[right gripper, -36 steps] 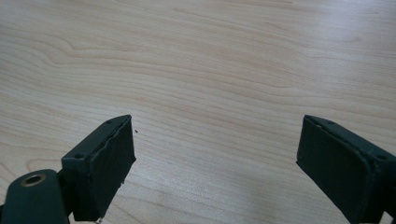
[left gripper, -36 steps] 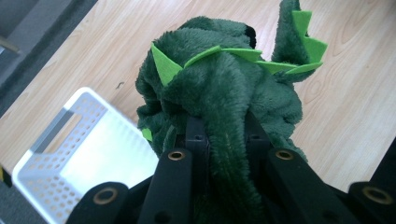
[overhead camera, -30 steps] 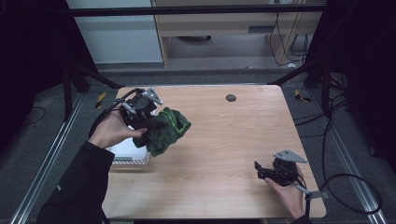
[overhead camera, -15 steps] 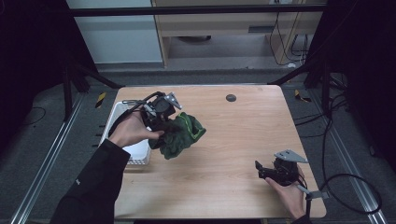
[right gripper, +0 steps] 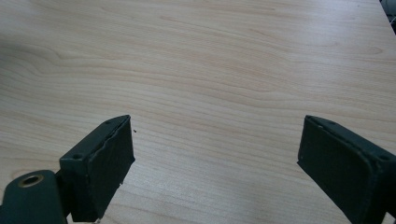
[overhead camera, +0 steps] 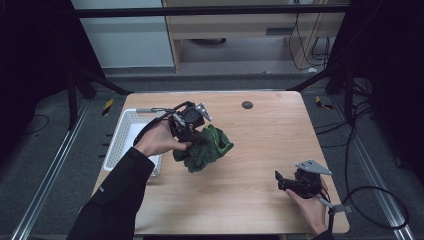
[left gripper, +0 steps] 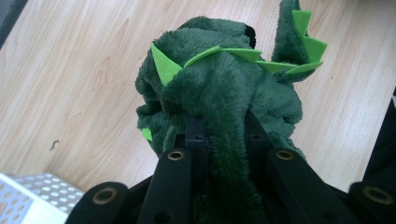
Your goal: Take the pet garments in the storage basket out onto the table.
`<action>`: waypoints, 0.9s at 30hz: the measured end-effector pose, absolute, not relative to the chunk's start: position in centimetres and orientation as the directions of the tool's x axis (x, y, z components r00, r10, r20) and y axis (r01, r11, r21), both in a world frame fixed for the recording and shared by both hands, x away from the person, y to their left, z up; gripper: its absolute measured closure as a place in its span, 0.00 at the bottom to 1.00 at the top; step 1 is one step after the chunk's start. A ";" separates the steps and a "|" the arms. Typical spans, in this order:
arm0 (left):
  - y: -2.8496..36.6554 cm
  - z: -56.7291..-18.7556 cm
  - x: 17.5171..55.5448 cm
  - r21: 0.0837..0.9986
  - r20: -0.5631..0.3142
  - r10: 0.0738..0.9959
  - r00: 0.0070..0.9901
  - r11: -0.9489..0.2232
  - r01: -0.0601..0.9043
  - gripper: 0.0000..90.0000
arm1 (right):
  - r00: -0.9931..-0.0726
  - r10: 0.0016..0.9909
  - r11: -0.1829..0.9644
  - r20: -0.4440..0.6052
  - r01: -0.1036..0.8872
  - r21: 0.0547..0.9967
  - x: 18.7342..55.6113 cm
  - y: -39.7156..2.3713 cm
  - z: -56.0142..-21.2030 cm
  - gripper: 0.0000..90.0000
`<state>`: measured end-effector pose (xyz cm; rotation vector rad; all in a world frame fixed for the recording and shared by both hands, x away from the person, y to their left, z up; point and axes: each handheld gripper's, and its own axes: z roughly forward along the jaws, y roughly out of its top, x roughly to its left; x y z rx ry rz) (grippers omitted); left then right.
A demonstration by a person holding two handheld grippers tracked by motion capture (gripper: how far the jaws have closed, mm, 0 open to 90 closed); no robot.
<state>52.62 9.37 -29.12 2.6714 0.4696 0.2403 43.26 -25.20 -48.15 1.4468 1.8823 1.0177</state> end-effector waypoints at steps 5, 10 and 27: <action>8.1 -30.0 53.0 0.417 0.092 0.341 0.936 -0.866 0.275 0.86 | -0.267 0.964 0.133 0.020 0.544 0.828 43.3 -25.2 -48.1 0.11; 6.6 -31.3 53.2 0.387 0.093 0.322 0.942 -0.884 0.263 0.85 | -0.266 0.964 0.138 0.013 0.540 0.830 43.3 -25.2 -48.1 0.11; 4.1 -36.2 53.8 0.347 0.058 0.282 0.958 -0.905 0.245 0.85 | -0.266 0.964 0.140 0.011 0.540 0.830 43.3 -25.3 -48.1 0.11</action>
